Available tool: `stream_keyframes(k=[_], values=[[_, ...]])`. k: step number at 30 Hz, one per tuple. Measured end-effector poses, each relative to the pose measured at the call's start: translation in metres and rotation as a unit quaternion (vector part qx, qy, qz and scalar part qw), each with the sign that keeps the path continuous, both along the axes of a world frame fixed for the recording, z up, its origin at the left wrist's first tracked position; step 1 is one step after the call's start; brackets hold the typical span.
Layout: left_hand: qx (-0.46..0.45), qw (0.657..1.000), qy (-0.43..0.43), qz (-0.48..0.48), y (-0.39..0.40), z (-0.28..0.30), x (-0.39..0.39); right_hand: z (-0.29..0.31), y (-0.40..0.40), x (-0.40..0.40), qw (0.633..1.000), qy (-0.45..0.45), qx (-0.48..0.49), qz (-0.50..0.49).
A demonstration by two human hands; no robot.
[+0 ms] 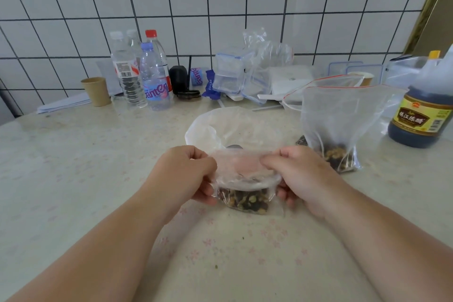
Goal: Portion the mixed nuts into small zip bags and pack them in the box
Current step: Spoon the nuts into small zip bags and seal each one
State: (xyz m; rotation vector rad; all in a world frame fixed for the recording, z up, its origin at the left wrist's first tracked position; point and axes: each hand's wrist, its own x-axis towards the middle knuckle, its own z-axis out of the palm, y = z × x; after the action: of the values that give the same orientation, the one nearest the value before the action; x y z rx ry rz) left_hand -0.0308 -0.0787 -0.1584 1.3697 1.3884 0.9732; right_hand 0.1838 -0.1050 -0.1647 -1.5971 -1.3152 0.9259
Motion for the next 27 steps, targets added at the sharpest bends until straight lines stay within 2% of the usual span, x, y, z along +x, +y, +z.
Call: stream_keyframes(k=[2,7,11,13,16,19,22,27], values=[[-0.06,0.996,-0.063,-0.021,-0.001,0.003,-0.001,0.004,-0.003,0.0,0.993,0.109,-0.042,0.023],[-0.154,0.962,-0.214,-0.069,0.002,0.005,-0.002,0.014,-0.007,0.001,0.947,0.288,-0.117,0.087],[-0.192,0.922,-0.275,-0.196,0.002,0.007,-0.011,0.015,-0.011,0.005,0.878,0.422,-0.134,0.18],[-0.19,0.915,-0.282,-0.218,0.002,0.008,-0.012,0.012,-0.009,0.006,0.867,0.448,-0.126,0.176],[-0.155,0.943,-0.248,-0.157,0.0,0.006,-0.006,0.009,-0.006,-0.002,0.881,0.442,-0.107,0.135],[-0.08,0.977,-0.169,-0.107,-0.004,0.006,0.004,0.005,-0.001,-0.01,0.906,0.399,-0.094,0.106],[-0.014,0.991,-0.121,-0.048,-0.007,0.004,0.014,0.0,0.002,-0.017,0.927,0.36,-0.088,0.049],[0.036,0.999,0.001,-0.012,-0.013,0.0,0.019,-0.005,-0.003,-0.021,0.986,0.162,-0.021,0.013]])
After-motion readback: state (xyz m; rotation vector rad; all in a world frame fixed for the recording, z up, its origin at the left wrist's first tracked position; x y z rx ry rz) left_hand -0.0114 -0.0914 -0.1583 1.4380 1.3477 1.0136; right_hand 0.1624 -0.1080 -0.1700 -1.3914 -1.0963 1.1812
